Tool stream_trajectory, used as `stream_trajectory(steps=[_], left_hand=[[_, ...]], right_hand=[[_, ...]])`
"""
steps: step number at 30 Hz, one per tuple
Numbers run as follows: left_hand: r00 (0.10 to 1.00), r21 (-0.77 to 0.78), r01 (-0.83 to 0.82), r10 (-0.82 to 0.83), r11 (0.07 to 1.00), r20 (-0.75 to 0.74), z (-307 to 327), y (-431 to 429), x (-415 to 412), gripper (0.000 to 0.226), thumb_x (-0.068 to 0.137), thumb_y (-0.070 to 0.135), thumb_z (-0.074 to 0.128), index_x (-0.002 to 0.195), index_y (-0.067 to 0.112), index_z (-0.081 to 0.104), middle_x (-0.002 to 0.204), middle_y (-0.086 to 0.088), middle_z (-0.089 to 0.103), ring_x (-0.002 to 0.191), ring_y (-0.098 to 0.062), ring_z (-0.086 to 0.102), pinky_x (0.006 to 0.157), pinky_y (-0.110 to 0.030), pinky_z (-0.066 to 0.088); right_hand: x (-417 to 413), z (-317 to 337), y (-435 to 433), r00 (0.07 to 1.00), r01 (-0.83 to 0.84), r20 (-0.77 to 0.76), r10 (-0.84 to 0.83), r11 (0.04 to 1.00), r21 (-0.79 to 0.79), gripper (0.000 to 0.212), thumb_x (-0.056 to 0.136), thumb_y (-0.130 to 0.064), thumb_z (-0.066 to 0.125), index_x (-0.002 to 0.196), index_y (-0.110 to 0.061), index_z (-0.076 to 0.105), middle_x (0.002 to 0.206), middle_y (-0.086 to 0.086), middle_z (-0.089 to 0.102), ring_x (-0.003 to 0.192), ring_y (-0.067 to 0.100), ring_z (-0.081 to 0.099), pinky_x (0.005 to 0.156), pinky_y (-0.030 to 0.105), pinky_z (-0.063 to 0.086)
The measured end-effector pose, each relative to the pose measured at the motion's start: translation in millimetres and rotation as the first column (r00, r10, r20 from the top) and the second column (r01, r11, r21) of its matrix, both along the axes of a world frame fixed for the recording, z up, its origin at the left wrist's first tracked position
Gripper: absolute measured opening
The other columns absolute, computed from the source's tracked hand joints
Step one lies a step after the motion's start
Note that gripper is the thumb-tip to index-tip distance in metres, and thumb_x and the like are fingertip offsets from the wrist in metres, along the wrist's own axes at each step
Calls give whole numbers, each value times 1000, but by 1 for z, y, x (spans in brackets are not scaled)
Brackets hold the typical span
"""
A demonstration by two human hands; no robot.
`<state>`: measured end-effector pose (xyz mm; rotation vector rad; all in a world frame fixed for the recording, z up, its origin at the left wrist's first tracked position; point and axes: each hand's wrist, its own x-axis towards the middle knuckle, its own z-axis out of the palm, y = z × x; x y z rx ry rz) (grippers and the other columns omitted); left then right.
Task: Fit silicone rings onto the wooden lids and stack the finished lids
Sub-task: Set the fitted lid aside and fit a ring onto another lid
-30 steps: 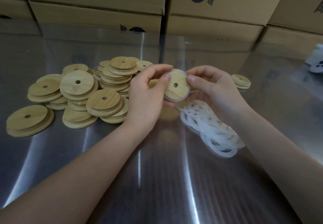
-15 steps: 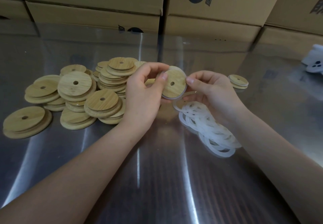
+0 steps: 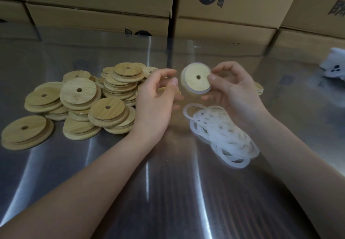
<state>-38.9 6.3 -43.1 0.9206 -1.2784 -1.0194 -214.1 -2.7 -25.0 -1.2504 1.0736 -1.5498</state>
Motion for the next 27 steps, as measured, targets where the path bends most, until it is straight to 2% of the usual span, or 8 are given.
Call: stream_trajectory(steps=[3, 8, 14, 16, 18, 20, 25, 27], left_hand=[[989, -15, -5, 7, 1000, 146, -1, 1, -1, 19, 100, 14, 51, 101, 28, 64, 103, 6, 68, 78, -8, 71, 78, -39, 60], [970, -8, 53, -50, 999, 237, -3, 3, -4, 24, 98, 9, 52, 94, 29, 65, 94, 6, 70, 75, -9, 71, 73, -31, 57], [940, 15, 112, -111, 994, 323, -6, 3, -5, 24, 97, 7, 53, 94, 28, 65, 88, 5, 70, 77, -13, 71, 75, -37, 60], [931, 17, 122, -120, 992, 345, -7, 3, -6, 25, 96, 7, 53, 94, 28, 65, 86, 6, 71, 76, -14, 70, 77, -42, 59], [920, 7, 131, -124, 991, 371, -7, 3, -6, 27, 95, 6, 53, 93, 30, 65, 83, 6, 70, 77, -14, 69, 78, -44, 59], [905, -5, 139, -125, 990, 407, -8, 4, -6, 28, 95, 6, 53, 93, 30, 65, 82, 7, 71, 76, -11, 68, 76, -42, 59], [881, -22, 144, -118, 989, 457, -9, 5, -7, 25, 93, 4, 53, 94, 24, 68, 79, 9, 71, 73, -6, 67, 69, -30, 56], [869, -34, 150, -115, 988, 481, -8, 6, -7, 25, 92, 3, 53, 95, 23, 68, 79, 10, 70, 71, -5, 66, 71, -30, 56]], right_hand=[[-15, 2, -6, 986, 159, 39, -160, 987, 40, 12, 93, 1, 60, 89, -9, 66, 105, 17, 67, 78, 22, 70, 60, 26, 57], [-41, -1, -17, 937, 339, 32, -347, 930, 144, 10, 95, -1, 58, 99, -3, 66, 108, 18, 68, 82, 20, 73, 65, 22, 57], [-54, -12, -24, 925, 378, -75, -373, 881, 286, 19, 84, 6, 69, 99, -4, 64, 120, 23, 59, 87, 22, 70, 66, 19, 58], [-57, -15, -27, 907, 419, -189, -377, 851, 317, 25, 79, 3, 76, 99, -9, 65, 118, 18, 58, 77, 19, 70, 63, 18, 57], [-62, -17, -30, 826, 517, -416, -381, 806, 289, 31, 76, -8, 82, 103, -12, 67, 99, 13, 63, 57, 13, 61, 52, 20, 53], [-67, -18, -31, 696, 599, -610, -379, 774, 204, 30, 75, -24, 83, 99, -20, 65, 100, 10, 63, 52, 15, 55, 49, 25, 45], [-78, -18, -32, 511, 614, -813, -278, 780, 120, 33, 84, -42, 71, 104, -22, 53, 129, 5, 53, 75, 22, 58, 63, 31, 41], [-79, -19, -34, 450, 609, -861, -237, 787, 102, 37, 89, -40, 66, 112, -16, 51, 132, 6, 54, 99, 28, 57, 76, 34, 41]])
